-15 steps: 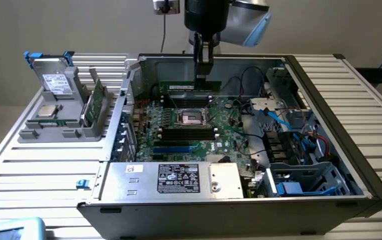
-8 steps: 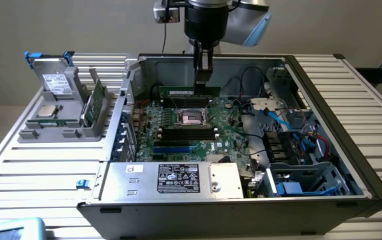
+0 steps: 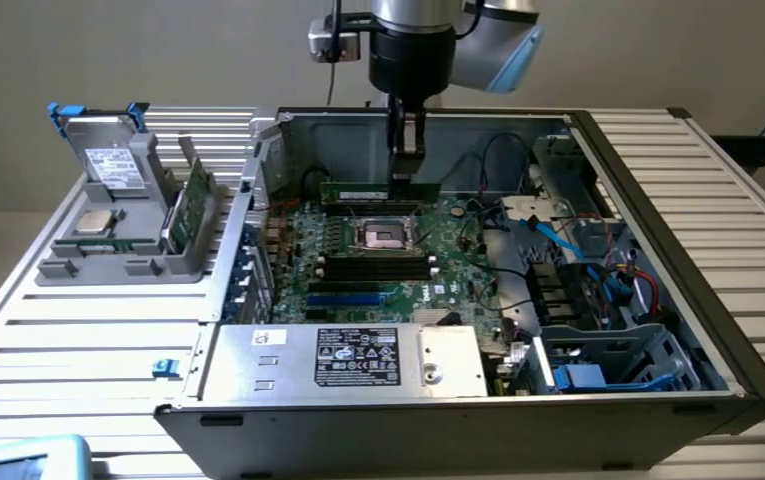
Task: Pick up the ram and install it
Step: 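Insert the ram into the slot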
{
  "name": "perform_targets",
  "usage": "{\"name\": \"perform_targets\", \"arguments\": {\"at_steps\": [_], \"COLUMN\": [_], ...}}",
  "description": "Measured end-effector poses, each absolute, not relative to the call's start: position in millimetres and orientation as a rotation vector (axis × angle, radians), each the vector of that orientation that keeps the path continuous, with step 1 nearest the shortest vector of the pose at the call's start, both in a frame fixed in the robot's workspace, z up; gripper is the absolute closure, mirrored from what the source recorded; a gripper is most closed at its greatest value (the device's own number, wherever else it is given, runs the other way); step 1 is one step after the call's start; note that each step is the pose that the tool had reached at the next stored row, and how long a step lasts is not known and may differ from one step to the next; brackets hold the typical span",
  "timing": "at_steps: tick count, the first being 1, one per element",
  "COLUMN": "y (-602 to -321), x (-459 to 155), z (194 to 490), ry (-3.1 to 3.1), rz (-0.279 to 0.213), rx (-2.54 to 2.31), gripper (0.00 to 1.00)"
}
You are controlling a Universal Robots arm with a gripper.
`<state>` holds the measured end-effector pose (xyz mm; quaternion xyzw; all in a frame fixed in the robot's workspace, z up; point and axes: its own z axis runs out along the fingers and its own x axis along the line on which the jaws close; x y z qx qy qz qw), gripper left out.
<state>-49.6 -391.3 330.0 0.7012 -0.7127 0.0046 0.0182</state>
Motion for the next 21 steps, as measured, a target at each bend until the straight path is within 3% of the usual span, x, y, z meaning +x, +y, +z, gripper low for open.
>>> {"name": "perform_targets", "arguments": {"at_steps": [12,21], "y": [-404,-398], "x": [-50,-50], "z": [308,294], "ry": [-2.214,-2.210], "rz": [0.015,0.025], "rx": [2.176,2.172], "gripper": [0.87,0.87]}}
